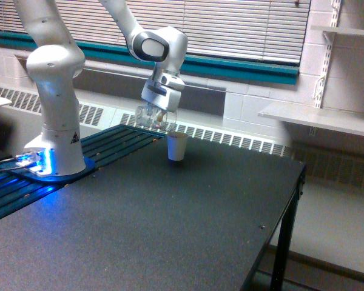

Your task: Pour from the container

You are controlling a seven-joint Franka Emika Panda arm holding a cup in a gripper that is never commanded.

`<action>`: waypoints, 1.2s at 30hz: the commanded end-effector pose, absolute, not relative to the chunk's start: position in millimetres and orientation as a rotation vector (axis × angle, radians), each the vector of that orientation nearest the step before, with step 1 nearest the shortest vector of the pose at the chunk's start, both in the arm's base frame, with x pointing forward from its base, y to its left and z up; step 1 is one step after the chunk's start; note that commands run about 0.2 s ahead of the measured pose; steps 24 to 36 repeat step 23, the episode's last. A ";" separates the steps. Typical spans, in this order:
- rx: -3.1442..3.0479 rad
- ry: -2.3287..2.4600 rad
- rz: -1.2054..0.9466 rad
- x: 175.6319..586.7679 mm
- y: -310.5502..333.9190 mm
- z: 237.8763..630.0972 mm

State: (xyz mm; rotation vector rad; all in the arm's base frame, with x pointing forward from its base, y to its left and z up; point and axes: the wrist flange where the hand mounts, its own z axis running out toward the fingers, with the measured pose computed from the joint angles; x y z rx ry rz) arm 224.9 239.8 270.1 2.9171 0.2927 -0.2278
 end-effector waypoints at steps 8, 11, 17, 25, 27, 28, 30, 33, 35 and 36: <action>2.913 0.316 -0.213 230.6 246.1 274.2; 2.916 0.310 -0.201 233.2 246.5 276.2; 2.928 0.298 -0.164 239.0 248.7 281.0; 2.934 0.293 -0.132 243.8 249.4 282.8; 2.934 0.293 -0.132 243.8 249.4 282.8; 2.934 0.293 -0.132 243.8 249.4 282.8; 2.934 0.293 -0.132 243.8 249.4 282.8; 2.934 0.293 -0.132 243.8 249.4 282.8; 2.934 0.293 -0.132 243.8 249.4 282.8; 2.934 0.293 -0.132 243.8 249.4 282.8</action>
